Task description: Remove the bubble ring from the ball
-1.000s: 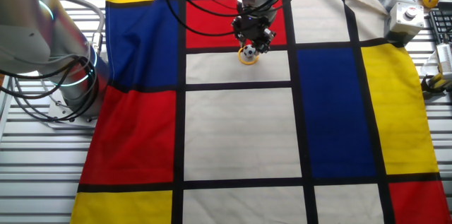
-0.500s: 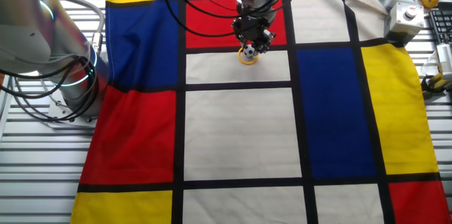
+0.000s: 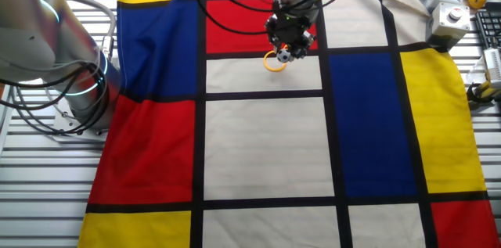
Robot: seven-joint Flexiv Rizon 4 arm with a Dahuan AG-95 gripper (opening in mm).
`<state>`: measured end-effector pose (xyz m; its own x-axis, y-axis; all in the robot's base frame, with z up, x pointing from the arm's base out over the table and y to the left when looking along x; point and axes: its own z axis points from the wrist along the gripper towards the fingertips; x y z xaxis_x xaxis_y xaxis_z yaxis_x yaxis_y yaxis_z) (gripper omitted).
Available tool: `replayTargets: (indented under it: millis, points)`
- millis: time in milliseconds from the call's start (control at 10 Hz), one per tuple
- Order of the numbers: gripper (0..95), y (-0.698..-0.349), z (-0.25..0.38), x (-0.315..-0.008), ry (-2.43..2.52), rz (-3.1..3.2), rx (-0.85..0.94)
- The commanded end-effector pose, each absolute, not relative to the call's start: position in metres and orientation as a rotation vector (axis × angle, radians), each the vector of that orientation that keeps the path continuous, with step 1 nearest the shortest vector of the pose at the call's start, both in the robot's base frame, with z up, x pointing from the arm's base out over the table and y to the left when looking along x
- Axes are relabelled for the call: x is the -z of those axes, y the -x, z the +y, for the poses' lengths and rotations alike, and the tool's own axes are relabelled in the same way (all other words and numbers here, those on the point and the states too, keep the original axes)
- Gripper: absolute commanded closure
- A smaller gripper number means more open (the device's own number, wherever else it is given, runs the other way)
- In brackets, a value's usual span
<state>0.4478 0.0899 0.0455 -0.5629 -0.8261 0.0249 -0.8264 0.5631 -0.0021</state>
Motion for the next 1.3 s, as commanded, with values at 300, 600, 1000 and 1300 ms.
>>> replayTargets:
  millis: [300, 600, 1000, 1300]
  points:
    - [95.0, -0.445, 0.08, -0.041, -1.501, -2.733, -0.018]
    - [95.0, -0.441, 0.074, -0.039, -1.517, -2.724, -0.023]
    - [95.0, -0.44, 0.074, -0.037, -1.544, -2.715, -0.028]
    - [76.0, -0.44, 0.074, -0.037, -1.567, -2.706, -0.03]
